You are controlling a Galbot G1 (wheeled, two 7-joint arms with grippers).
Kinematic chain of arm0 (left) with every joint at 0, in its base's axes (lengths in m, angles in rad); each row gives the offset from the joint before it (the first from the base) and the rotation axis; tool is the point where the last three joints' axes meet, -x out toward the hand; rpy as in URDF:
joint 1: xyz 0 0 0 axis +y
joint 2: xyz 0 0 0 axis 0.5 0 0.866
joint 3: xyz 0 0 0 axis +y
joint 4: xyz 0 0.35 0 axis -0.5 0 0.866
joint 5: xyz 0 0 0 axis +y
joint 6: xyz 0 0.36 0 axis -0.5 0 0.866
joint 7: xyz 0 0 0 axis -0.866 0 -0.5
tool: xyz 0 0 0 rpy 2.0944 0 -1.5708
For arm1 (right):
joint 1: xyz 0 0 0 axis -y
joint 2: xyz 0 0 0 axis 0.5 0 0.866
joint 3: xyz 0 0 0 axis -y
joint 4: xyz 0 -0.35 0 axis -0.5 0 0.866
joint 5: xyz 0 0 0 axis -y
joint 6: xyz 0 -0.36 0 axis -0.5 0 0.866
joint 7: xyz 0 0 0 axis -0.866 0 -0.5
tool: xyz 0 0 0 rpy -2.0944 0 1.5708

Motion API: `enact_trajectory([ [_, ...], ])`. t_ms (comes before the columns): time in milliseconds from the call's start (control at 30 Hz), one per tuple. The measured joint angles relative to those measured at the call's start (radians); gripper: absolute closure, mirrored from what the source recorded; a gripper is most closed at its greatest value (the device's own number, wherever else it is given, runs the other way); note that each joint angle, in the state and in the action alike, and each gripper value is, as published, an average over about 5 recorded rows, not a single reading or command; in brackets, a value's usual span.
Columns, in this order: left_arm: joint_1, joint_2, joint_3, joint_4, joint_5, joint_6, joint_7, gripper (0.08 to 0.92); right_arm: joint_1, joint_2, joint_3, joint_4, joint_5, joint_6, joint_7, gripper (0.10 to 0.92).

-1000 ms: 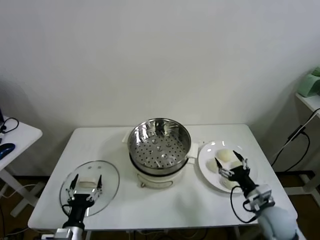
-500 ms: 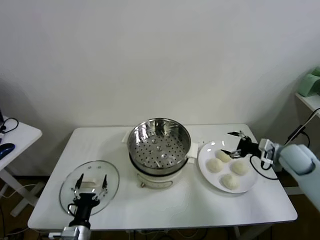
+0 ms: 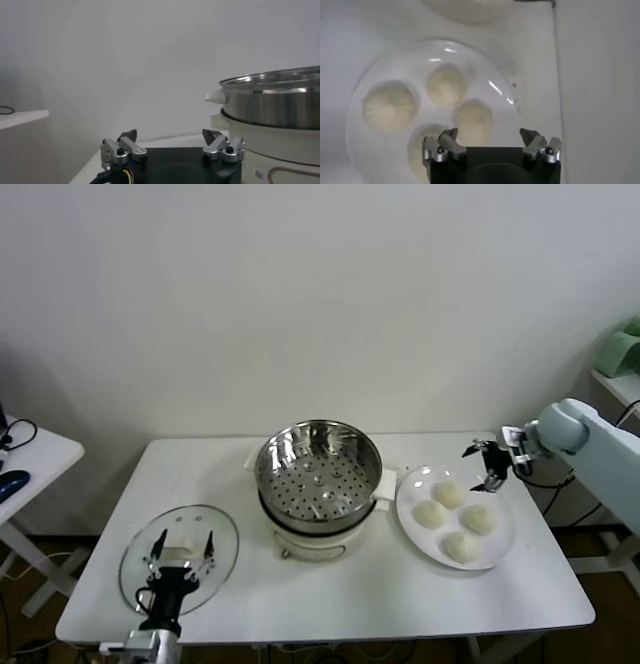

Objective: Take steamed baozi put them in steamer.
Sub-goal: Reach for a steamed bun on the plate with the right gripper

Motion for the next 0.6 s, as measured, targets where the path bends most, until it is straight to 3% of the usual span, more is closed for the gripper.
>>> enact_trajectory([
  [600, 0.02, 0.015, 0.001, 0.01, -0.012, 0.008, -0.021, 0.177, -0.047, 0.202, -0.011, -0.249, -0.112, 0.026, -0.016, 0.203],
])
